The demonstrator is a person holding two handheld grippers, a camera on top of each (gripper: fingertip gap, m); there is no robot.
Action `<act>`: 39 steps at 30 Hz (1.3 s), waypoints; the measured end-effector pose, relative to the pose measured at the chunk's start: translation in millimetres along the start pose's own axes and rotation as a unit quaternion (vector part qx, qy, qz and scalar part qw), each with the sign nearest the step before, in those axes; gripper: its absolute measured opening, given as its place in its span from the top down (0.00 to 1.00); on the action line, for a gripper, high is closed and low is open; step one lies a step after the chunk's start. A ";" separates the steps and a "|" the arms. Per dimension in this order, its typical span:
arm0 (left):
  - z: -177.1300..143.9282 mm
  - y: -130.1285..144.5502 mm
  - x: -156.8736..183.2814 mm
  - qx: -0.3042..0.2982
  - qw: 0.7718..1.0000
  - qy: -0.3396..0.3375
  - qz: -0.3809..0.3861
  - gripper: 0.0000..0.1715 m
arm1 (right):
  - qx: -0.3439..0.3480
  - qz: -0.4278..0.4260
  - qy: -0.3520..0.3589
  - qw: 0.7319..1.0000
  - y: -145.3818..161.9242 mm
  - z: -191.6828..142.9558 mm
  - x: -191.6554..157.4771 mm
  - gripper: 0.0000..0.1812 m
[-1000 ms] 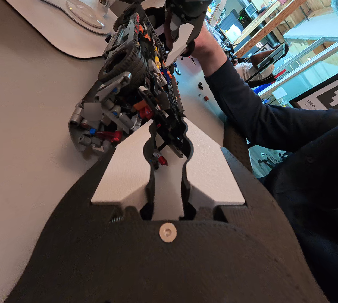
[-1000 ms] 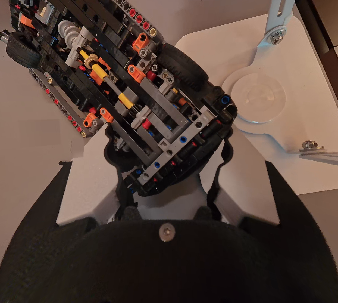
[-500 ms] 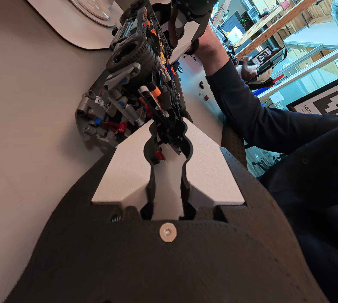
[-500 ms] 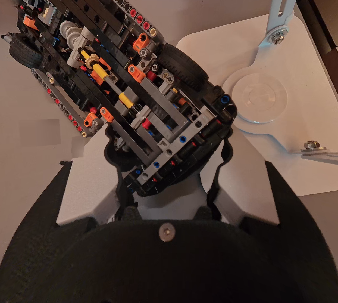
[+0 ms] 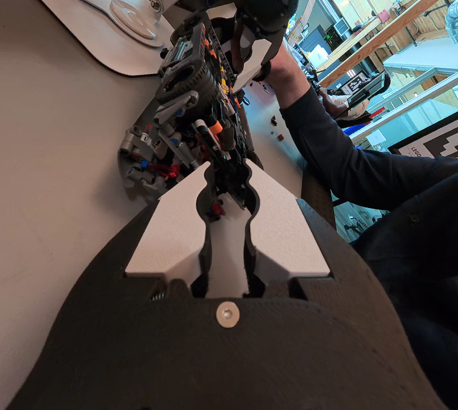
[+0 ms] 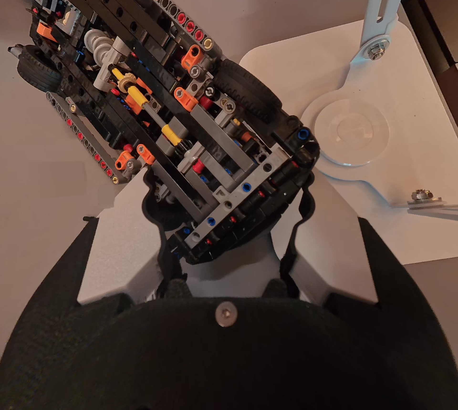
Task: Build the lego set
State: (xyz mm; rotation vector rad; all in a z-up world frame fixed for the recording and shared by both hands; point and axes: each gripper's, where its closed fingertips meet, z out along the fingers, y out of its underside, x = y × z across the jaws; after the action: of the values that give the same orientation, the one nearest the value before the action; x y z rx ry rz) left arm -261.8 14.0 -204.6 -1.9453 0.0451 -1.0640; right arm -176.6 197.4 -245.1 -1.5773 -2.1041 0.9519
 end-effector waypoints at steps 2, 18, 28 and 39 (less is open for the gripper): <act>-0.4 0.0 -0.8 0.001 1.000 0.000 -0.002 0.90 | -0.001 0.000 0.000 1.000 0.0 -0.8 -0.4 0.36; -10.7 -10.2 -7.3 0.027 0.999 -0.033 0.022 0.87 | -0.021 -0.042 0.064 0.997 -22.9 -48.3 -10.8 0.54; -12.7 -16.2 -6.7 0.036 0.997 -0.050 0.039 0.88 | -0.012 -0.134 0.039 0.990 -95.2 9.0 -95.0 0.76; -17.9 -22.7 -5.9 0.050 0.996 -0.061 0.042 0.89 | -0.022 -0.107 0.088 0.990 -110.8 56.8 -111.5 0.77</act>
State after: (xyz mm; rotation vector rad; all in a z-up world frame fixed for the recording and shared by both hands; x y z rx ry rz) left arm -285.9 17.9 -188.0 -1.8975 0.0064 -0.8752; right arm -254.7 57.9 -196.5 -1.3665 -2.1294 0.6736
